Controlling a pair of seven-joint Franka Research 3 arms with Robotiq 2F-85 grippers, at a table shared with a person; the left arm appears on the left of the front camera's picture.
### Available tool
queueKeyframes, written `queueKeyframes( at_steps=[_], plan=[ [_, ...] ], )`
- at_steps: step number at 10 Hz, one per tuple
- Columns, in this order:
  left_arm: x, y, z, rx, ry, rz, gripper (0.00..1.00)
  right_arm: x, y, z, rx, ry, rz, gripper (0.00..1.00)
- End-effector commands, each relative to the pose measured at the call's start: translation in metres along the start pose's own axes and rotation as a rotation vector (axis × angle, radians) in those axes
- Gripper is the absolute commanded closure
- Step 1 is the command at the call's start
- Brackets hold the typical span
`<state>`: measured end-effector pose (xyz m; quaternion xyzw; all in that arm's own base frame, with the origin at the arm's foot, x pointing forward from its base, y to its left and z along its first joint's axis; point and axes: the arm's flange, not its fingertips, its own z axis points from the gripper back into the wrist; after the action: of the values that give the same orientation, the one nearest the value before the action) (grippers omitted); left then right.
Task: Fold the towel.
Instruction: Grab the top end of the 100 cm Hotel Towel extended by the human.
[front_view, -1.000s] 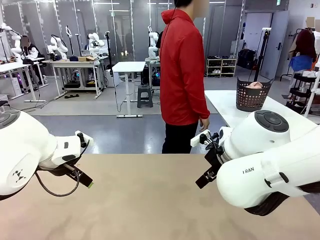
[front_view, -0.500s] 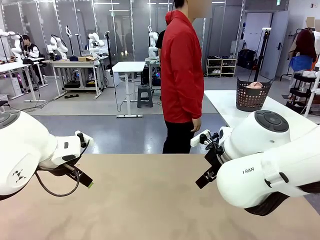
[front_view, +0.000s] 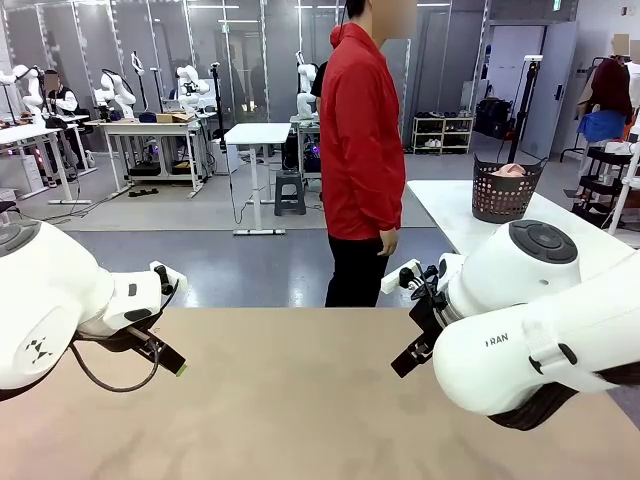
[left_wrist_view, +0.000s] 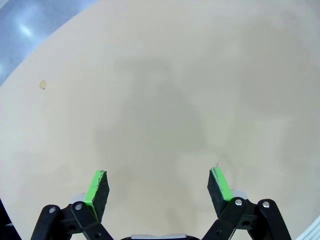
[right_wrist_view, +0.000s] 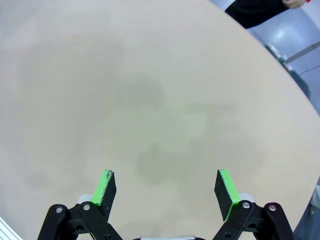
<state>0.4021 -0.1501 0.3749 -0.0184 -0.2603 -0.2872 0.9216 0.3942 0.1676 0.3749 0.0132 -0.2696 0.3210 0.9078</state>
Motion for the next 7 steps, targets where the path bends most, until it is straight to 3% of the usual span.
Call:
queueKeyframes(
  at_steps=[1,3,4,7],
  plan=[
    [0.021,0.018,0.038,-0.131,0.062,0.032,0.00,0.020,-0.020,0.039,0.135,0.044,-0.022,0.00],
    [0.032,0.048,0.082,-0.312,0.086,0.083,0.00,0.034,-0.048,0.092,0.362,0.011,-0.055,0.00],
    [0.032,0.068,0.113,-0.480,0.059,0.104,0.00,0.034,-0.060,0.113,0.461,-0.010,-0.069,0.00],
    [-0.007,0.145,0.176,-0.913,0.018,0.153,0.00,-0.009,-0.135,0.185,0.848,-0.140,-0.139,0.00]
  ],
)
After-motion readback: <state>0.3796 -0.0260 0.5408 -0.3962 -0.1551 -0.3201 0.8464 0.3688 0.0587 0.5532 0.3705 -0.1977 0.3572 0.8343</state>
